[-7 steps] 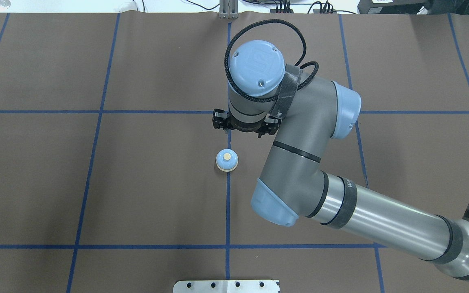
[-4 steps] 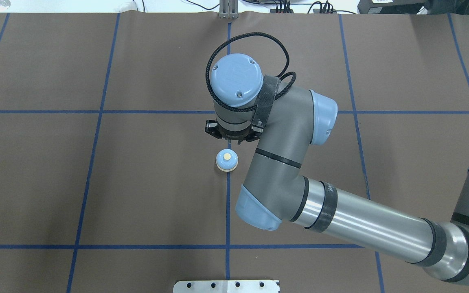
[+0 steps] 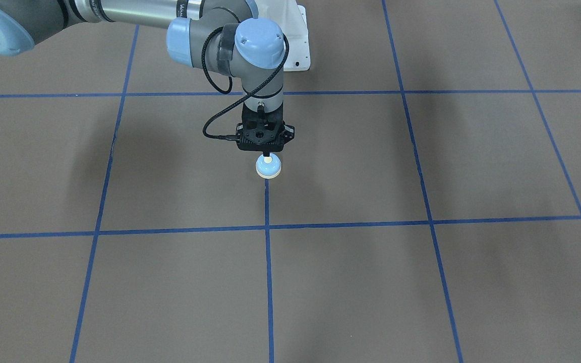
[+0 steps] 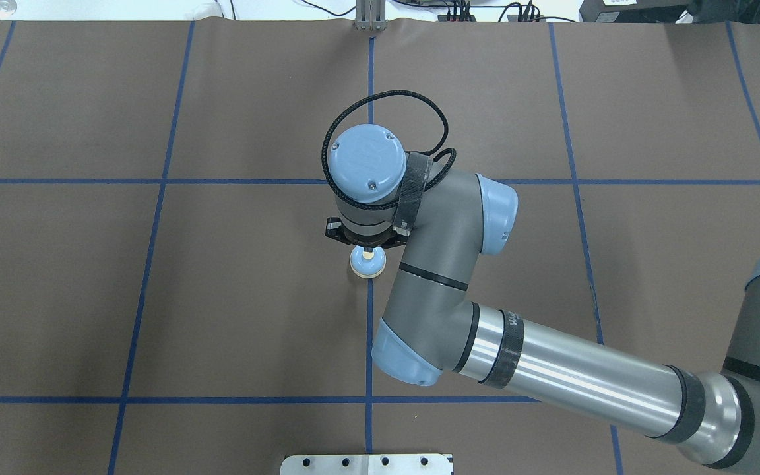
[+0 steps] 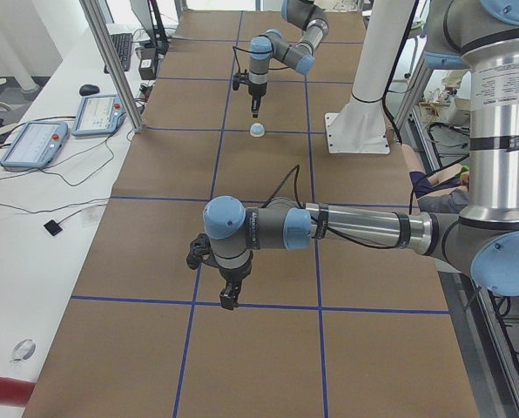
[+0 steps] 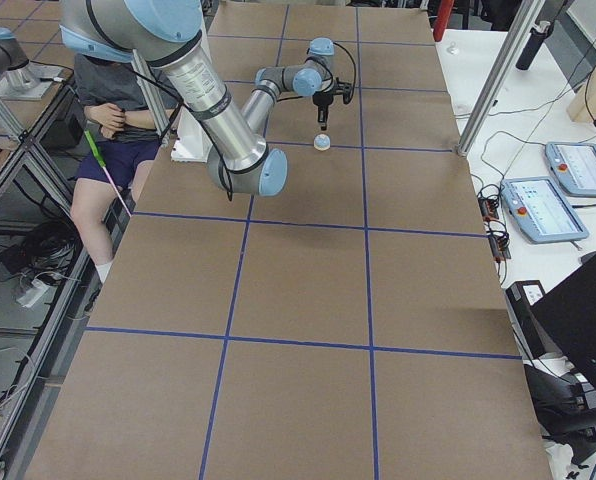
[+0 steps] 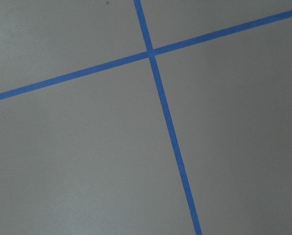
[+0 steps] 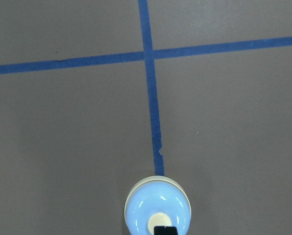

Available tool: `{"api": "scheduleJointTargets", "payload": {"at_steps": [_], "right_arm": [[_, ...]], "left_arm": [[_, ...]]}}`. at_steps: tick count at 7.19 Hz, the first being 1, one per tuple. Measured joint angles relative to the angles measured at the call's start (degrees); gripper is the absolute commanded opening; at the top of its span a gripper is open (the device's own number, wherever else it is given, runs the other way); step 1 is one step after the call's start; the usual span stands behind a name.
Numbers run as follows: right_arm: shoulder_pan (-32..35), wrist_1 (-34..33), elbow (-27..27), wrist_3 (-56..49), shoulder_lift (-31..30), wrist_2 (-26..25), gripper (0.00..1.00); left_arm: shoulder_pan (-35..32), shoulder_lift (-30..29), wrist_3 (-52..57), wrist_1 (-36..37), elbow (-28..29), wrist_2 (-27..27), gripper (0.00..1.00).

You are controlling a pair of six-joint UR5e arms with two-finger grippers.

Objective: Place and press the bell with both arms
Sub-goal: 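Press down on the bell's top button with the right gripper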

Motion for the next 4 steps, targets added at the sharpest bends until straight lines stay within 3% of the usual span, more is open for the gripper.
{"api": "scheduleJointTargets", "payload": {"at_steps": [4], "right_arm": [[-0.68, 1.10, -0.54, -0.01, -0.41, -0.82, 0.00]], "left_arm": [[0.00, -0.04, 0.00, 0.00, 0.05, 0.13, 1.00]]}}
